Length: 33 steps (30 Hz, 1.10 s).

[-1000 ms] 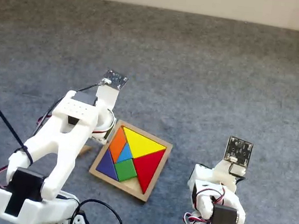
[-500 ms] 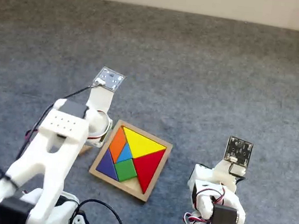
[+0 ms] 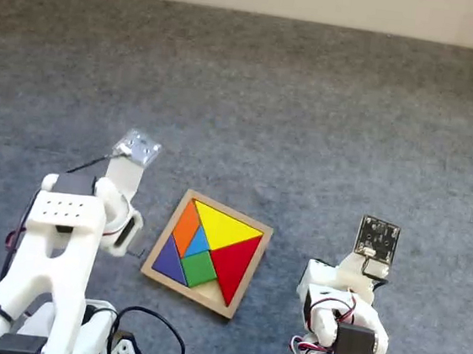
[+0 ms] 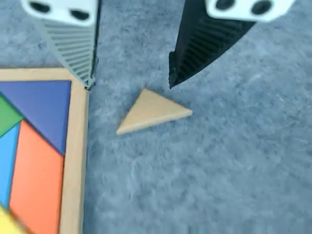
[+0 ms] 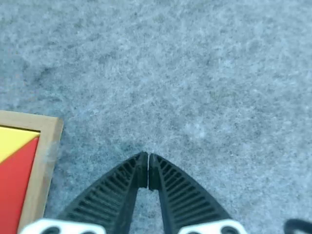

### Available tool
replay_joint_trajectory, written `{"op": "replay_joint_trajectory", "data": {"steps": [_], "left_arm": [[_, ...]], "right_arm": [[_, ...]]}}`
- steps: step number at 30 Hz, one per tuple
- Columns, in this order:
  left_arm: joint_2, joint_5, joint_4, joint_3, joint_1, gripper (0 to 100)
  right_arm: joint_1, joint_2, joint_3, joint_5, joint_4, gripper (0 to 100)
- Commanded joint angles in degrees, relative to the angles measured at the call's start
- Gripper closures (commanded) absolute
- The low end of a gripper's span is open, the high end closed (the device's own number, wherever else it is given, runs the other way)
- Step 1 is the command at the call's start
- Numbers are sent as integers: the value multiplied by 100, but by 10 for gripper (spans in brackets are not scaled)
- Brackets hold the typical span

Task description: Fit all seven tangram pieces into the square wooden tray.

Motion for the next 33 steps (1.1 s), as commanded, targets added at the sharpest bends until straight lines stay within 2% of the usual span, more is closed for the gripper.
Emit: {"op": "replay_joint_trajectory", "data": {"steps": [1,4,10,21,29,33], "left_arm": [[-163,-123,18,92,-286,777],[-163,-457,0,242,-462,777],[-154,-413,-1134,787,-681,777],[-145,176,-1697,743,-690,784],[-127,316,-1705,673,-690,784],[541,695,-1697,224,-690,784]], "right_arm": [[48,-101,637,-44,-13,979],[48,-101,637,-44,-13,979],[48,-101,637,-44,-13,979],[48,-110,637,-44,-13,979],[48,-119,637,-44,-13,979],[48,-119,637,-44,-13,979]]}}
